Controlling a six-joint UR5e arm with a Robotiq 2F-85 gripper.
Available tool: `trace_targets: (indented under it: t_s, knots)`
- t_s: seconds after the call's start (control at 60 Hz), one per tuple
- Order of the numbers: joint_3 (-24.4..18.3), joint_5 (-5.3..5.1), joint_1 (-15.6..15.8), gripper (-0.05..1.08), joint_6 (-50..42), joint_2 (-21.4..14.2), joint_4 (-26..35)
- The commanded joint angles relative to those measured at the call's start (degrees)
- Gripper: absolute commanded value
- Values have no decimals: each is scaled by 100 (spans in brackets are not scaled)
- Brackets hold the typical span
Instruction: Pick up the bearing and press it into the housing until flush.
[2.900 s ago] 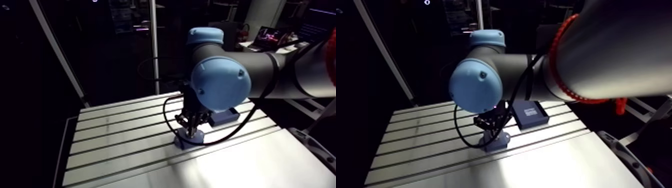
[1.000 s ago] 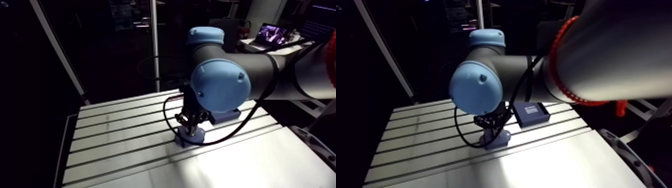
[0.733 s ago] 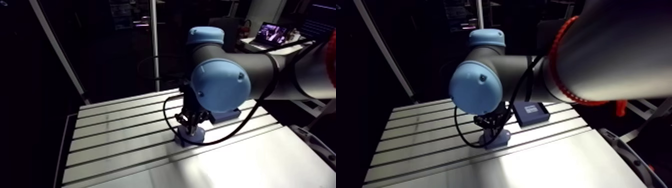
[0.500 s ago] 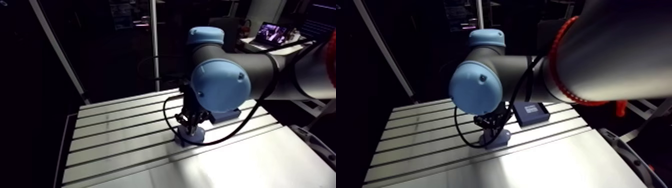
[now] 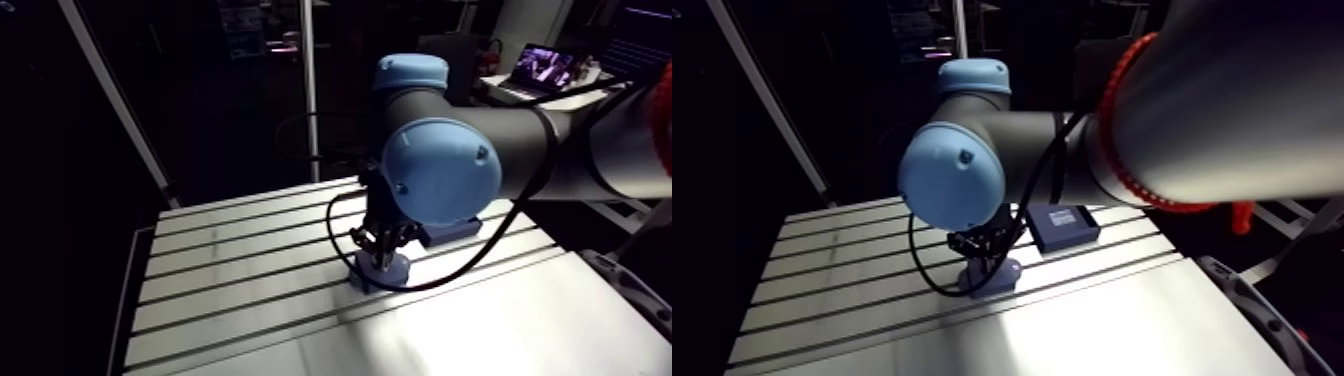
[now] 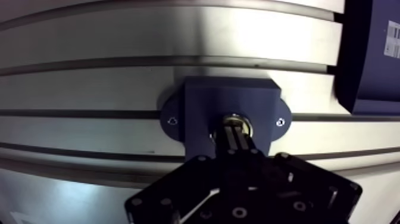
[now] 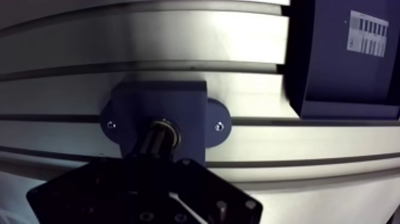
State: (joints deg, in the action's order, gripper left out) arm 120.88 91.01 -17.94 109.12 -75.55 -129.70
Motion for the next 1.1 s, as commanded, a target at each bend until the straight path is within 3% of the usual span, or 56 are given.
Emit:
trace_targets:
  t_s: [0.017,1.1]
  knots:
    - [2,0,0,98,0,19,-8]
    - [11,0,9,98,9,27,-16]
